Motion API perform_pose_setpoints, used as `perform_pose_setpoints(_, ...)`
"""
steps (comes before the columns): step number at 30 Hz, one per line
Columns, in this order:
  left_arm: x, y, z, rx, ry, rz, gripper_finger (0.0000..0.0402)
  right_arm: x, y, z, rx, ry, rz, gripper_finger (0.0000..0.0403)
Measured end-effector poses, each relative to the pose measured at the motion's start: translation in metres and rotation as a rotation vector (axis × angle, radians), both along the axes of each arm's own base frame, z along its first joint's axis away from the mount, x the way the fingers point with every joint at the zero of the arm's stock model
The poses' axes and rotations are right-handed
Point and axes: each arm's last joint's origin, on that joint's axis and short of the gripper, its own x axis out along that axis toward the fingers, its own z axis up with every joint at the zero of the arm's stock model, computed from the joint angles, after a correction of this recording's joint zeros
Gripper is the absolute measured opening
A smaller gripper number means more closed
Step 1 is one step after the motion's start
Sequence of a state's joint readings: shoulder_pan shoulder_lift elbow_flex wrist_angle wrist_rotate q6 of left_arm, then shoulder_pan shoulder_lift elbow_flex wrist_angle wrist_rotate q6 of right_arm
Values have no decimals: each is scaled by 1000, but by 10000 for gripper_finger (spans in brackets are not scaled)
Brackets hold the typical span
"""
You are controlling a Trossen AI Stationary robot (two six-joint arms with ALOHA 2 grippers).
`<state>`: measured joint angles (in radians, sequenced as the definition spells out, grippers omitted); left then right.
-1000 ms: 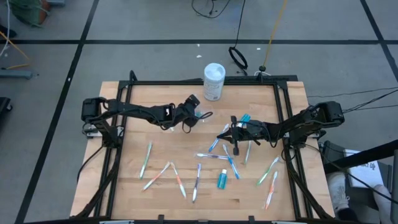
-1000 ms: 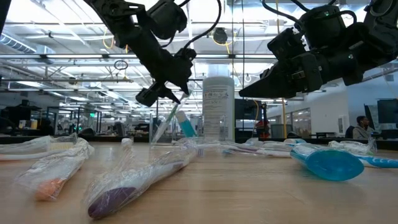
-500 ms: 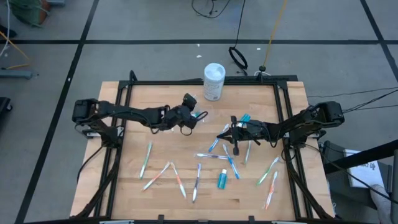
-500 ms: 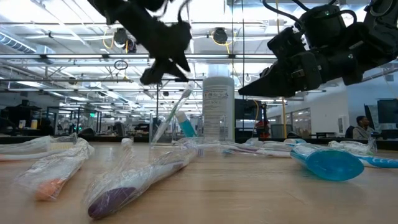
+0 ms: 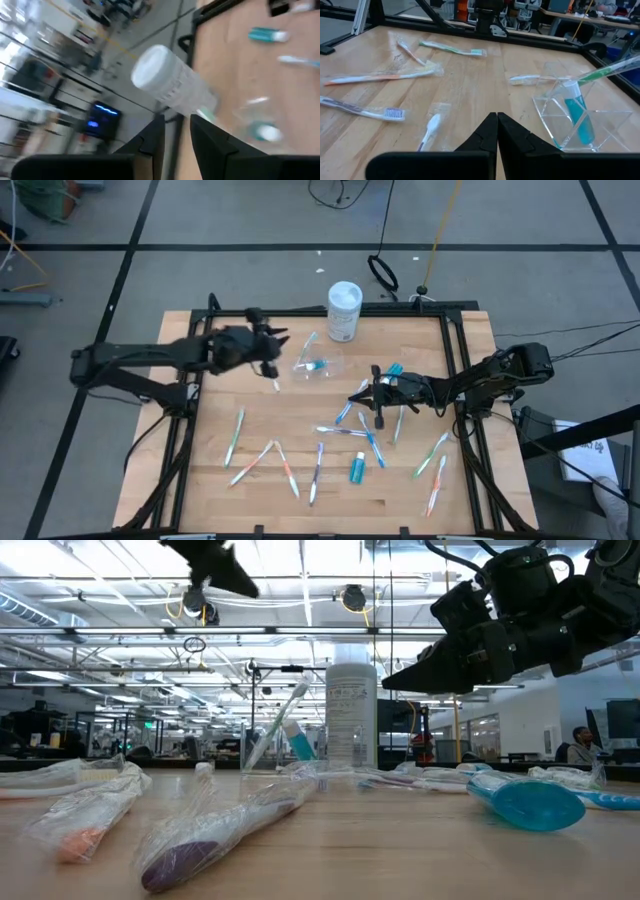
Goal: Pick & Place toothbrushing station
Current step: Put the blue toothbrush into the transparent organizer
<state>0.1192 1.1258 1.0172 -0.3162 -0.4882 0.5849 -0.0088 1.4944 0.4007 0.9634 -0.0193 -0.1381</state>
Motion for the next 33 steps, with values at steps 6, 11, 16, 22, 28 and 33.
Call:
perform_pose_setpoints(6,-41,5,7,-182,-31,120,97,0,0,-2,-8,17,3,4)
perform_pose_setpoints(11,-63,6,5,-397,-122,283,97,0,-3,-2,39,16,-89,4)
perform_pose_setpoints(16,-70,3,-1,-485,-82,332,97,-1,-6,-2,56,18,-190,6)
perform_pose_setpoints(22,-68,4,-4,-488,-58,340,97,-1,-6,-4,92,31,-208,53)
perform_pose_setpoints(28,-68,4,-4,-509,-79,355,97,-2,-7,-6,262,37,-255,123)
perform_pose_setpoints(33,-69,4,-4,-516,-84,361,97,-5,-12,-14,500,93,-351,156)
